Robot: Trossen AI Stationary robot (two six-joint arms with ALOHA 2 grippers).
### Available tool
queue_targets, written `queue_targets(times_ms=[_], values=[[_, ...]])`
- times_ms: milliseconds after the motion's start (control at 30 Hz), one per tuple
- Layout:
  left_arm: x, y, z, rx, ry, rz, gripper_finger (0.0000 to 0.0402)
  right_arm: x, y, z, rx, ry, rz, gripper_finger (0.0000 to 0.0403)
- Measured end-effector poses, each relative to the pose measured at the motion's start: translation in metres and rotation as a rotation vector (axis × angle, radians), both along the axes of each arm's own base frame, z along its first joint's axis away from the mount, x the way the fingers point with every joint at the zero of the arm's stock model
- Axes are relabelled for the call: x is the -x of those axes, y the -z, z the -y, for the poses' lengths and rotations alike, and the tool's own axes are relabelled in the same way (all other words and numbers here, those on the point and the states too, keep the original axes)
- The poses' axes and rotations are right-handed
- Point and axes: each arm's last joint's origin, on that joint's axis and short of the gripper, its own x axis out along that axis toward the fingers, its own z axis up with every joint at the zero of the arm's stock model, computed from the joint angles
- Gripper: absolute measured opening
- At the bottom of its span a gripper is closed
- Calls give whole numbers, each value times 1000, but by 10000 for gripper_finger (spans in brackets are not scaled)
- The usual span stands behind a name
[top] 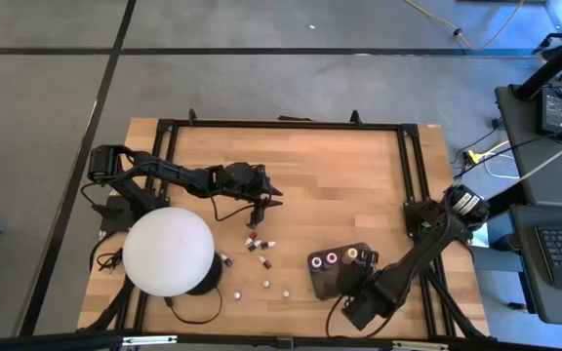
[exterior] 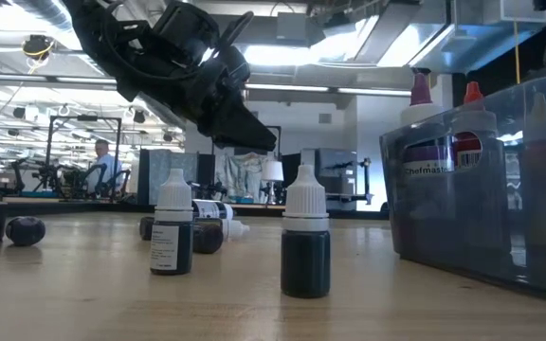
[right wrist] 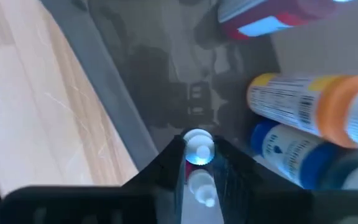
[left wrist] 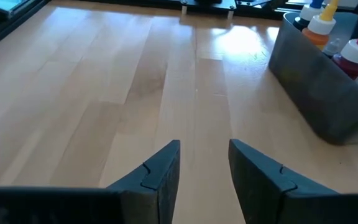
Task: Pick & Place food coloring
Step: Put the small black food coloring bottle into the bin
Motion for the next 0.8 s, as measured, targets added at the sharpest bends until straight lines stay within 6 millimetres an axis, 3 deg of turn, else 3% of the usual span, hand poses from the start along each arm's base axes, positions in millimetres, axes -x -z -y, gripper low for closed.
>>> queue_targets(times_ms=[300,567,800], values=[[0,0,0,20,-7,0,132,-5,3,-3,9,18,78,71],[0,0,0,20,-7,0,136,-3,24,0,-15,18,120,72],[0,0,0,35,-15,1,133,-2,28,1,-29,33,134,74]])
